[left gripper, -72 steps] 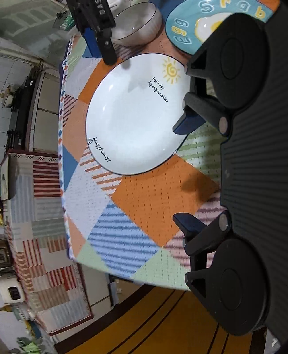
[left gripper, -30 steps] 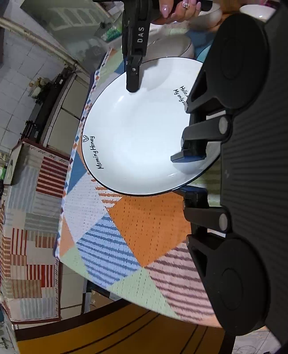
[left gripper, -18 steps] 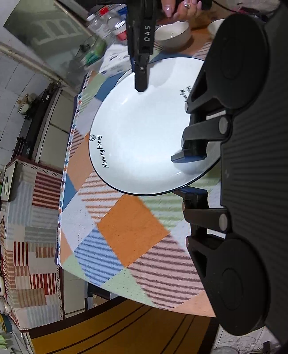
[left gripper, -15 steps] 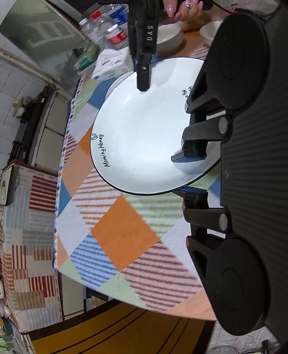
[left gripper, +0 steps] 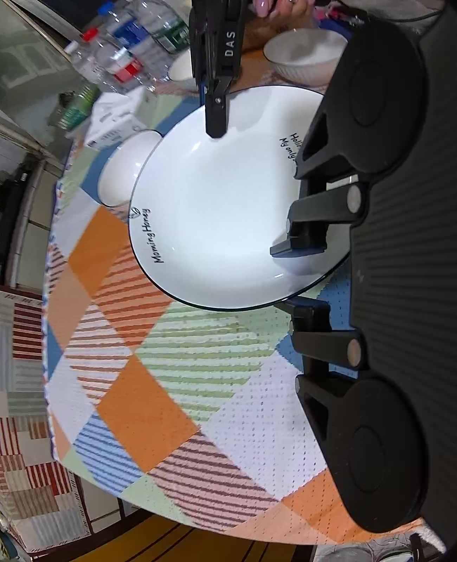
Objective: Organize plates and bowls
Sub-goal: 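Lift the Morning Honey plate and lower it onto the stacked plates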
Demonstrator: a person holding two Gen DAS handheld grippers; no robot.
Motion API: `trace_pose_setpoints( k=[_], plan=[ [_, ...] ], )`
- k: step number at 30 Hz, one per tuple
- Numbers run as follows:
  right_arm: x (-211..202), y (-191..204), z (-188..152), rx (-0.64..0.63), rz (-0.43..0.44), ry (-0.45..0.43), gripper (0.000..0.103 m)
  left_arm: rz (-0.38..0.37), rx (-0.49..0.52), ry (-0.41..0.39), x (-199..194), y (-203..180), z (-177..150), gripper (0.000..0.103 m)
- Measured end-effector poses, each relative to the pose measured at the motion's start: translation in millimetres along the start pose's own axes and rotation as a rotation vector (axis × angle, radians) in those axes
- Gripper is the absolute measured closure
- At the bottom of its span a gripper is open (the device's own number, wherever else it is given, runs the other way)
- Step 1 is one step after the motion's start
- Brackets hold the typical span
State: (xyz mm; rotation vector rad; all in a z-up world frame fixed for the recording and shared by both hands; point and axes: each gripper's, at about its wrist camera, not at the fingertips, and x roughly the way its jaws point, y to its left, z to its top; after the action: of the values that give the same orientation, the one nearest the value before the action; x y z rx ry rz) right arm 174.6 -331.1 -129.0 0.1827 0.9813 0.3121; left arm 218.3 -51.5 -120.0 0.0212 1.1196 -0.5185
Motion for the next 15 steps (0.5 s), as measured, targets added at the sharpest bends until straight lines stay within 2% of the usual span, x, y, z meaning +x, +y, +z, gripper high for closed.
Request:
trace_pose_setpoints(
  k=[5,9,15],
  plan=[
    [8,-6,-13,0.013,-0.018,0.021,0.082,0.014,0.016,0.041,17,-5,-2,0.081],
    [6,3,-22,0.014,-0.067,0.017,0.082,0.051,0.052,0.056,24,-12,-1,0.076],
    [10,0,-25,0.025,-0.101,0.018,0.079,0.077,0.073,0.079,30,-19,4,0.075]
  ],
)
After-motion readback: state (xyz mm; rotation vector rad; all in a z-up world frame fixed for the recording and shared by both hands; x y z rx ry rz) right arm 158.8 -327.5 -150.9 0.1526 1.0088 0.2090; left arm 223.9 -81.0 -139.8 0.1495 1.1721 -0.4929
